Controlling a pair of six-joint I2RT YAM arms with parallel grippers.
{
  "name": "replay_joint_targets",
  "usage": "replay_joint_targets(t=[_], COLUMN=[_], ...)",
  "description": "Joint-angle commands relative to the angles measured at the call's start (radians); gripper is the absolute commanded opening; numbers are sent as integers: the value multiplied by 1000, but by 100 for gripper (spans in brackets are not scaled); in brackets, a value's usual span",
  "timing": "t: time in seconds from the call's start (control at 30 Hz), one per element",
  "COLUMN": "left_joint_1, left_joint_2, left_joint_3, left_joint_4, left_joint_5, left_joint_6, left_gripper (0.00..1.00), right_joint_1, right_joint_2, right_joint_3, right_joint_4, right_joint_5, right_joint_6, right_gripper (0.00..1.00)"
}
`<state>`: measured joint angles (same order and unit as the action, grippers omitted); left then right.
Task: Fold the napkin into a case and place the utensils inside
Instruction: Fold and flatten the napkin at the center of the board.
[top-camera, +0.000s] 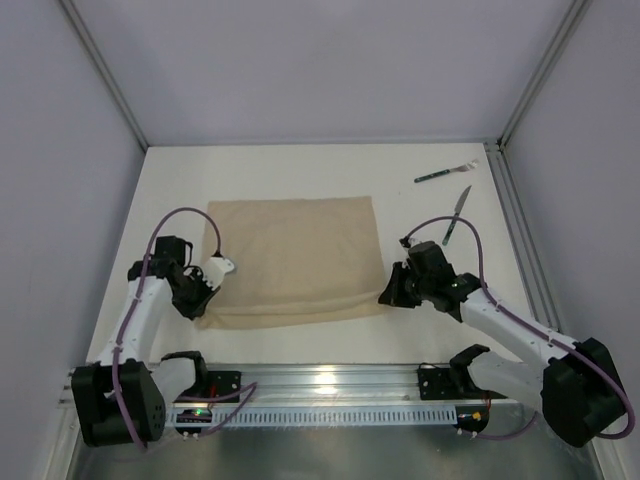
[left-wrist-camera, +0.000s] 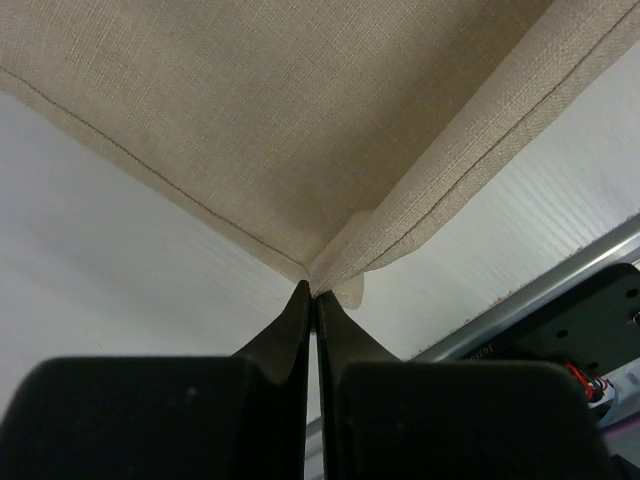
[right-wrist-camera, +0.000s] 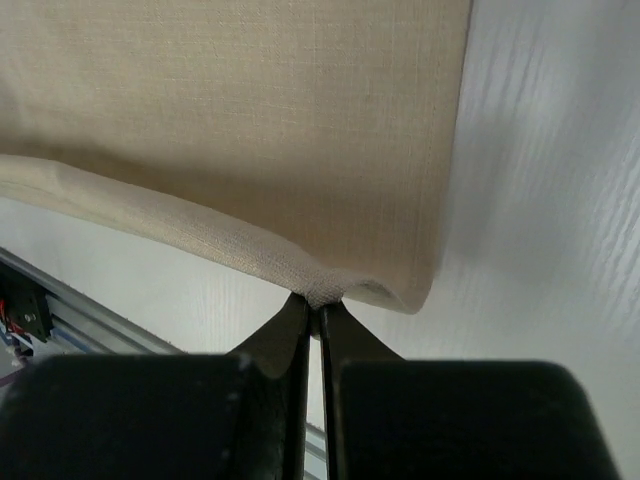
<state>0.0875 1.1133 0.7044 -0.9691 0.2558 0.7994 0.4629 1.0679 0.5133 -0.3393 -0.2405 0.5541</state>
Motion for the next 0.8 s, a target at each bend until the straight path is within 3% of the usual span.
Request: replay_joint_targets(t=[0.0,0.17,0.3,0.53,0.77], left_joint_1=[6,6,6,6,-3], left_joint_2=[-130,-187,-103,199,474], left_joint_3=[-13,36,167,398,610], left_joint_4=[-101,-97,13,214,323], left_joint_5=[-29,-24,-35,-32,-79], left_joint_6=[40,-70,-201,-302,-371], left_gripper=[0,0,0,0,0], right_joint_1=[63,72,43,-107,-191], right_joint_2=[-88,-106,56,429,644], right_joint_3=[-4,71,203,453,620], right_joint_4=[-45,-61,-2,144,193], right_joint_5=[75,87,80,10,1], right_joint_6=[92,72,-2,-42,0], right_gripper=[4,3,4,4,4])
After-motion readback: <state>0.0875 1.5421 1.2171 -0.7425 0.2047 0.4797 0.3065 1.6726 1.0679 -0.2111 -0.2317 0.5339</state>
